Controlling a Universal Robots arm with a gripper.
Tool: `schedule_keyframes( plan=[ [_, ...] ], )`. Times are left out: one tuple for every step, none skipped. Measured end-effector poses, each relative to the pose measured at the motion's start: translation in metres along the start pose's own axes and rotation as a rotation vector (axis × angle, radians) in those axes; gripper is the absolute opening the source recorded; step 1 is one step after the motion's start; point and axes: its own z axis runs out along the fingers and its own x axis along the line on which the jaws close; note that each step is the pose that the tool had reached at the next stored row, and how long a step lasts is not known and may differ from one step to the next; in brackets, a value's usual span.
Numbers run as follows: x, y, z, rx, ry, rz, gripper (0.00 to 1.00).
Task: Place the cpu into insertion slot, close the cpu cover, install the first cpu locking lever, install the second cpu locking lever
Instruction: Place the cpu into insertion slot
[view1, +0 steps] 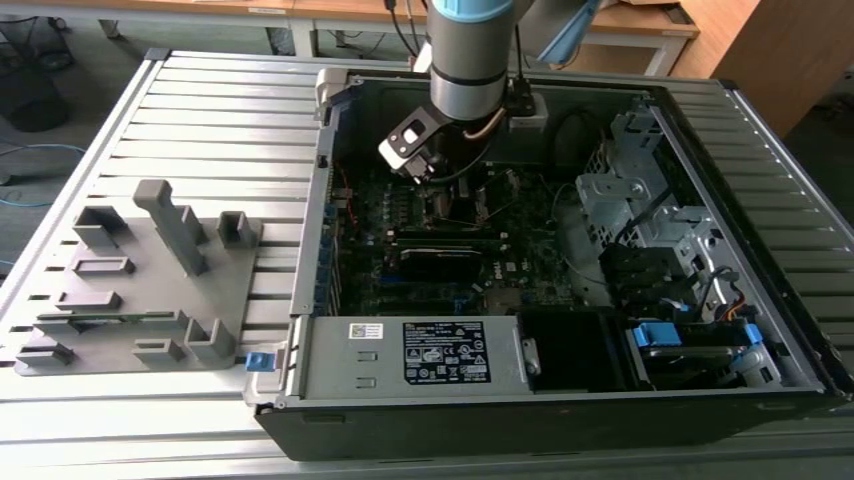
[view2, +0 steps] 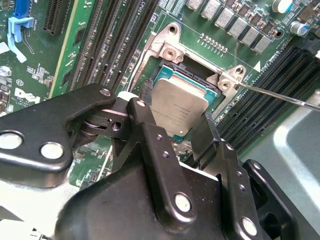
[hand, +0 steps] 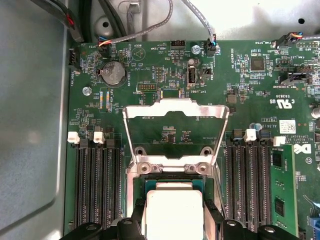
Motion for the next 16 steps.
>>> schedule_keyframes(
  plan=[
    [0.0, 0.0, 0.0004, 0.0, 0.0, 0.0, 0.54],
    [-0.0001, -0.0001, 0.0006, 0.0003, -0.0003, 0.0, 0.54],
    [-0.0001, -0.0001, 0.001, 0.0002, -0.0002, 0.0, 0.54],
    [-0.0001, -0.0002, 0.0012, 0.0003, -0.0004, 0.0, 0.54],
    [-0.0001, -0.0002, 0.0012, 0.0004, -0.0005, 0.0, 0.54],
    [-0.0001, -0.0001, 0.0013, 0.0004, -0.0006, 0.0, 0.54],
    [-0.0001, -0.0002, 0.0013, 0.0004, -0.0006, 0.0, 0.54],
    [-0.0001, -0.0002, 0.0014, 0.0003, -0.0005, 0.0, 0.54],
    [-0.0001, -0.0001, 0.0014, 0.0003, -0.0004, 0.0, 0.54],
    [-0.0001, -0.0002, 0.0015, 0.0003, -0.0004, 0.0, 0.54],
    [-0.0001, -0.0002, 0.0018, 0.0003, -0.0004, 0.0, 0.54],
    [-0.0002, -0.0002, 0.0022, 0.0005, -0.0007, 0.0, 0.54],
    [-0.0002, -0.0003, 0.0025, 0.0008, -0.001, 0.0, 0.54],
    [-0.0003, -0.0004, 0.0027, 0.0008, -0.0011, 0.0, 0.54],
    [-0.0003, -0.0003, 0.0028, 0.0007, -0.0011, 0.0, 0.54],
    [-0.0002, -0.0003, 0.003, 0.0006, -0.0009, 0.0, 0.54]
  ],
)
